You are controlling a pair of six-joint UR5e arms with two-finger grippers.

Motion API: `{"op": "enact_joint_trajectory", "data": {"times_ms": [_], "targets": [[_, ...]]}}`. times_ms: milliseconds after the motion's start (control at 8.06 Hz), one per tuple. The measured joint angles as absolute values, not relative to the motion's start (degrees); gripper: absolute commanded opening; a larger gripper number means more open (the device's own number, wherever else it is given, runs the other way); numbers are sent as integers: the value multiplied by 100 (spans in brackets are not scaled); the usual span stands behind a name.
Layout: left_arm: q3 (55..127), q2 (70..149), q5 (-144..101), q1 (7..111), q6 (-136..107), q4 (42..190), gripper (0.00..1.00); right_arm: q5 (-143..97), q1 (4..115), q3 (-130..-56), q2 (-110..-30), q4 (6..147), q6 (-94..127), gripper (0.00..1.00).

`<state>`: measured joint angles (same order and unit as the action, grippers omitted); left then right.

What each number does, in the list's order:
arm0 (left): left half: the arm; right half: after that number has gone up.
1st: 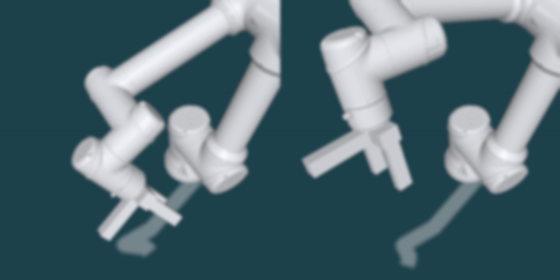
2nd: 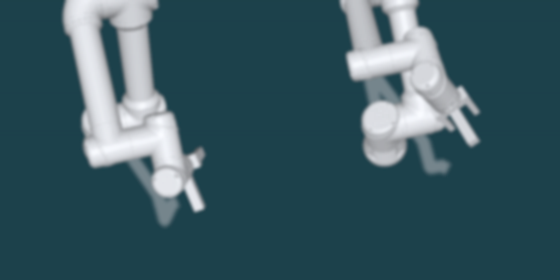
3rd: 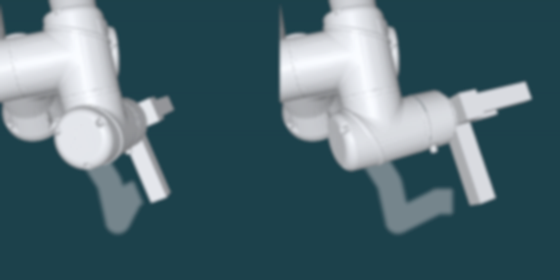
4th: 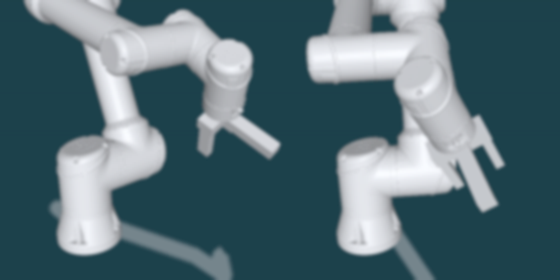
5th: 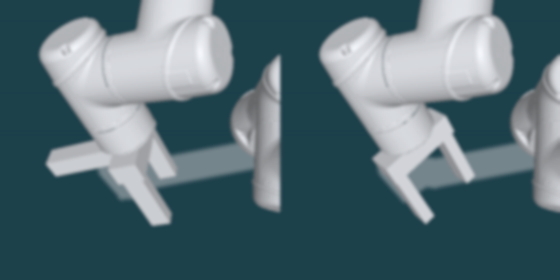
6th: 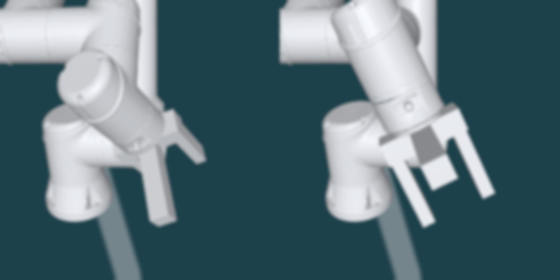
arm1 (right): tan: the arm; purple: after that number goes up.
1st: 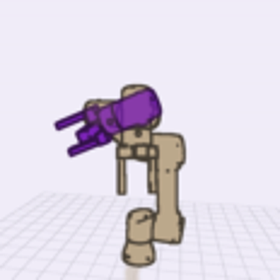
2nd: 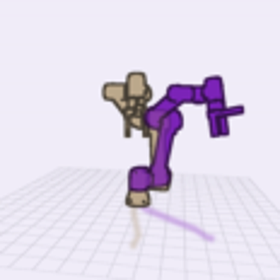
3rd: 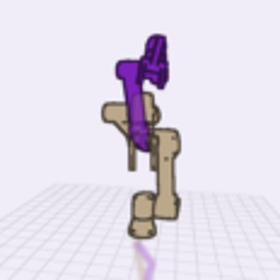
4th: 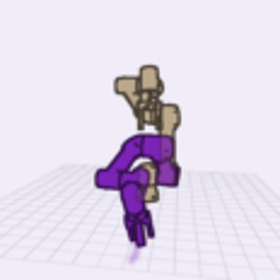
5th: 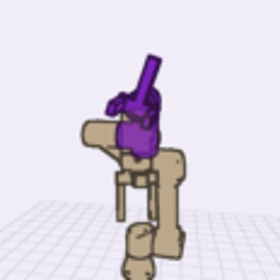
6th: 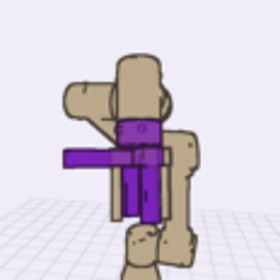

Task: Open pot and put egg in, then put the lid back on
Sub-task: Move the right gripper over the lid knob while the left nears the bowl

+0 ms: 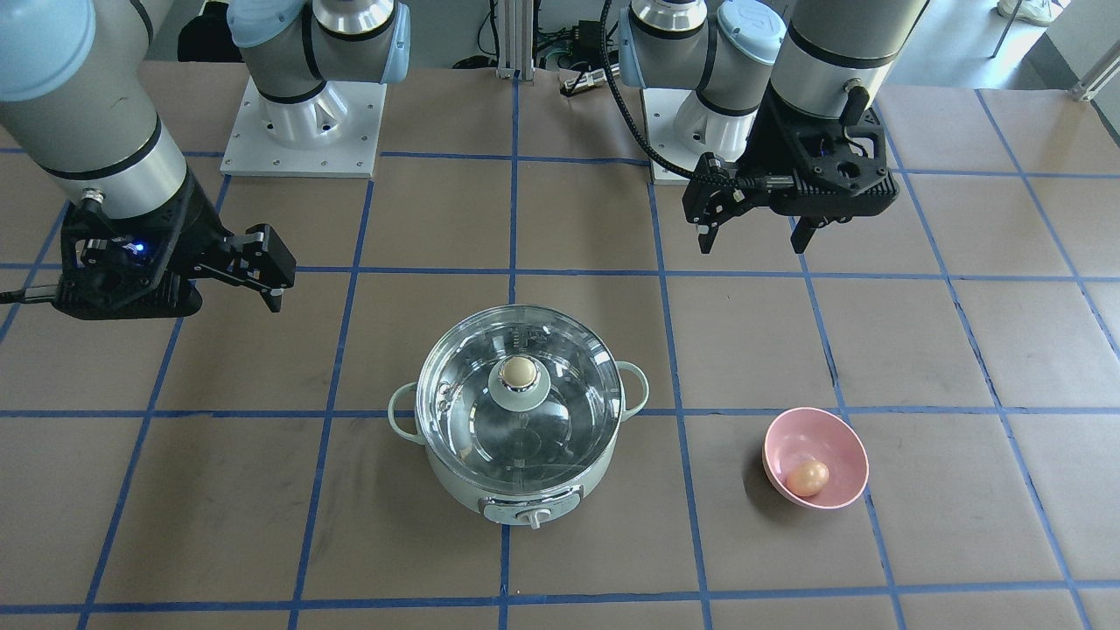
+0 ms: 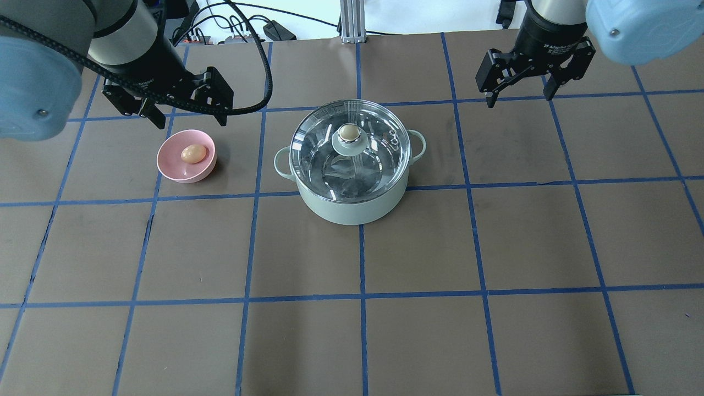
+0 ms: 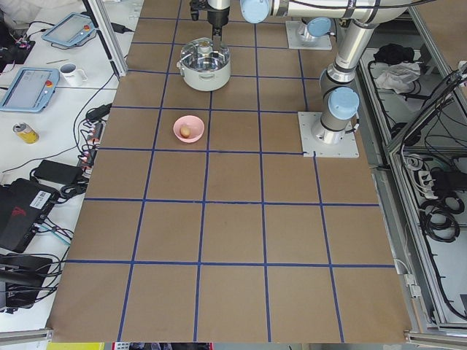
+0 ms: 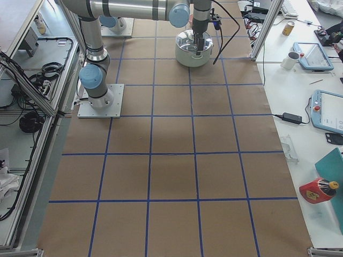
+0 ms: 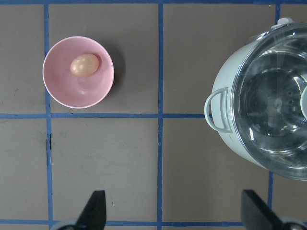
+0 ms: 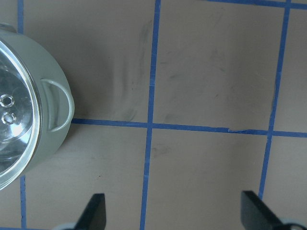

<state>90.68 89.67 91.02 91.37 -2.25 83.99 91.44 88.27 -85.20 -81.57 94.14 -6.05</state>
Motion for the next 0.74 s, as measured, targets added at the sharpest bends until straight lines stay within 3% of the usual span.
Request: {"op": "enact_joint_trajectory", "data": {"times_ms": [744], "targets": [[9074, 9270, 9503, 9031, 416, 8182, 100, 8980, 8852, -8554, -8187, 9438, -514, 100]]}}
